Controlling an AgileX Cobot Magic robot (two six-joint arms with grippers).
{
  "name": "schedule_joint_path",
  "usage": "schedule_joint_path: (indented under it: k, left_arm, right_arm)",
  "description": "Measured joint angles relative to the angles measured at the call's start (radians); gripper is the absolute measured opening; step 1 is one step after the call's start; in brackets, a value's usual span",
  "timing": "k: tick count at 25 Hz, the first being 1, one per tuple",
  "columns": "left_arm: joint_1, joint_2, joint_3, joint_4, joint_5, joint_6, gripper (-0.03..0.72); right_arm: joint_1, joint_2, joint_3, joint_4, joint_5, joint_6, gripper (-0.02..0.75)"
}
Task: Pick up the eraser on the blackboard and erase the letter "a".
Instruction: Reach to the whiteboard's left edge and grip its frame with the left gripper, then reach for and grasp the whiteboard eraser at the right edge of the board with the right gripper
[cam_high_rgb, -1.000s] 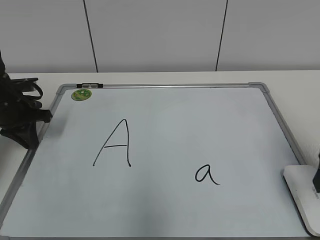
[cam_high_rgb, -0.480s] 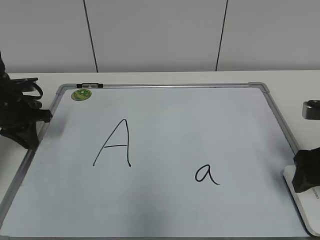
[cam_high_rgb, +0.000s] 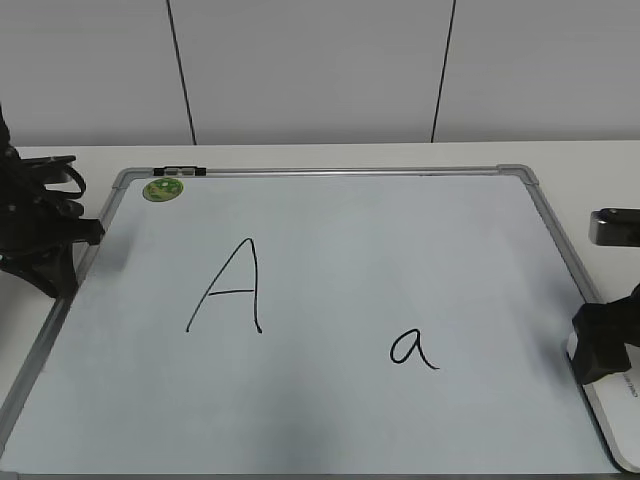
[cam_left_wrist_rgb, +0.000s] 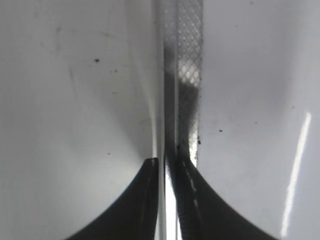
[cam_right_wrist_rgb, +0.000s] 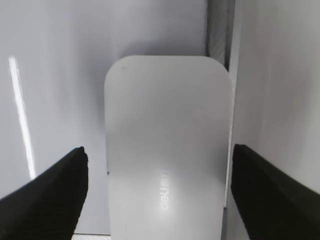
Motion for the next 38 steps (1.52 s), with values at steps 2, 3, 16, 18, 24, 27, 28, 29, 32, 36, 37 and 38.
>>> schedule_joint_path:
  k: [2,3,16,18,24,27,28,29,32,36,37,38]
  left_arm:
    - [0.000,0.000,0.000,0.000,0.000,0.000,0.097]
    - [0.000,0.000,0.000,-0.002,0.000,0.000,0.099]
    - [0.000,0.000,0.000,-0.005,0.000,0.000,0.116]
    - [0.000,0.000,0.000,-0.005,0.000,0.000,0.118]
    - [0.000,0.000,0.000,-0.005,0.000,0.000,0.123]
    - [0.000,0.000,0.000,-0.005,0.000,0.000,0.125]
    - [0.000,0.000,0.000,-0.005,0.000,0.000,0.127]
    - [0.000,0.000,0.000,-0.005,0.000,0.000,0.128]
    - [0.000,0.000,0.000,-0.005,0.000,0.000,0.131]
    - [0.000,0.000,0.000,-0.005,0.000,0.000,0.132]
    - [0.000,0.000,0.000,-0.005,0.000,0.000,0.132]
    - [0.000,0.000,0.000,-0.005,0.000,0.000,0.133]
  right_arm:
    - [0.000,0.000,0.009,0.000,-0.017,0.000,0.669]
    - [0.000,0.000,0.018,0.000,-0.020,0.000,0.669]
    - [0.000,0.006,0.052,0.000,-0.068,-0.002,0.627]
    - [0.000,0.006,0.052,0.000,-0.070,-0.002,0.616]
    - [0.000,0.006,0.052,0.000,-0.072,-0.002,0.599]
    - [0.000,0.006,0.052,0.000,-0.074,-0.002,0.596]
    - [0.000,0.006,0.052,0.000,-0.074,-0.002,0.596]
    - [0.000,0.006,0.052,0.000,-0.074,-0.002,0.596]
    - [0.000,0.006,0.052,0.000,-0.074,-0.002,0.596]
    - [0.000,0.027,0.052,0.000,-0.074,-0.002,0.596]
    - [0.000,0.035,0.052,0.000,-0.074,-0.002,0.596]
    - [0.000,0.048,0.052,0.000,-0.072,-0.002,0.596]
